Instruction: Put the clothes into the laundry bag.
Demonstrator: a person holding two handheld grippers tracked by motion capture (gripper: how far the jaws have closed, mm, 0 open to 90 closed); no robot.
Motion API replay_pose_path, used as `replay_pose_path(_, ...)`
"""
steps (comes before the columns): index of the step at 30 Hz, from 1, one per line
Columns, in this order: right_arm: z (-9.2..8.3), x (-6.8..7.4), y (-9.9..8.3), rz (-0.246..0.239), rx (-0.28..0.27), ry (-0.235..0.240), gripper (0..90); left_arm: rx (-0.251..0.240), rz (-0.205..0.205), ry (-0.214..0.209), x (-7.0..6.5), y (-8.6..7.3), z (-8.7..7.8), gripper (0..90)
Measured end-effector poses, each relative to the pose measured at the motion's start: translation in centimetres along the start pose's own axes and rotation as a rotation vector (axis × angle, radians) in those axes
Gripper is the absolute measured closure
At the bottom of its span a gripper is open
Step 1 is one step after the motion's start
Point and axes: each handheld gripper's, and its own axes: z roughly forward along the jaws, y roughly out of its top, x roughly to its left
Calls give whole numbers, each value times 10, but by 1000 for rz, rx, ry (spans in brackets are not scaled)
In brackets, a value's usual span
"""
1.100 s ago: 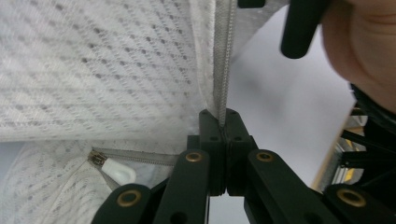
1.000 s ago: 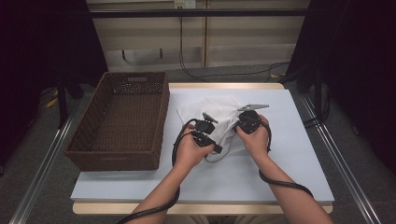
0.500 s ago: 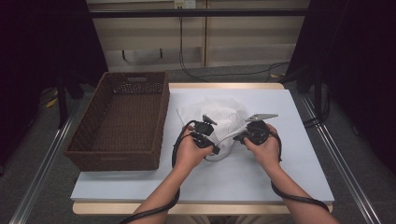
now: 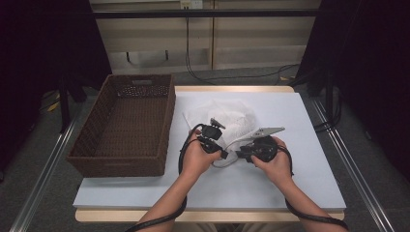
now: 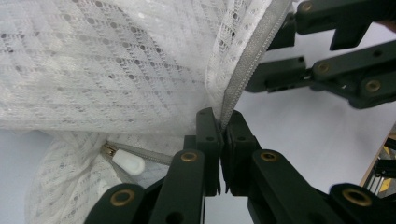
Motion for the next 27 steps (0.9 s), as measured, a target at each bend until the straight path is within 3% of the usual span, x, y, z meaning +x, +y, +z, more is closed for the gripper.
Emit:
replay_pose_path(5, 2, -3, -8, 40, 37, -46, 658, 11, 13, 4, -1, -1, 0, 867)
replay_pose_path(10, 8, -5, -9, 51, 33, -48, 647, 16, 19, 12, -2, 0, -1, 868)
replay_pose_path(14, 15, -4, -7, 43, 71, -86, 685, 7, 12, 6, -2, 0, -1, 872)
replay_pose_path(16, 18, -3, -8, 34, 74, -118, 769, 6, 14, 2, -3, 0, -1, 871)
replay_pose_path(20, 19, -9, -7, 58, 71, -117, 878, 8, 23, 4, -1, 0, -2, 871)
replay_pose_path(27, 15, -10, -6, 49, 63, -104, 900, -5, 14, 9, -1, 2, -5, 871)
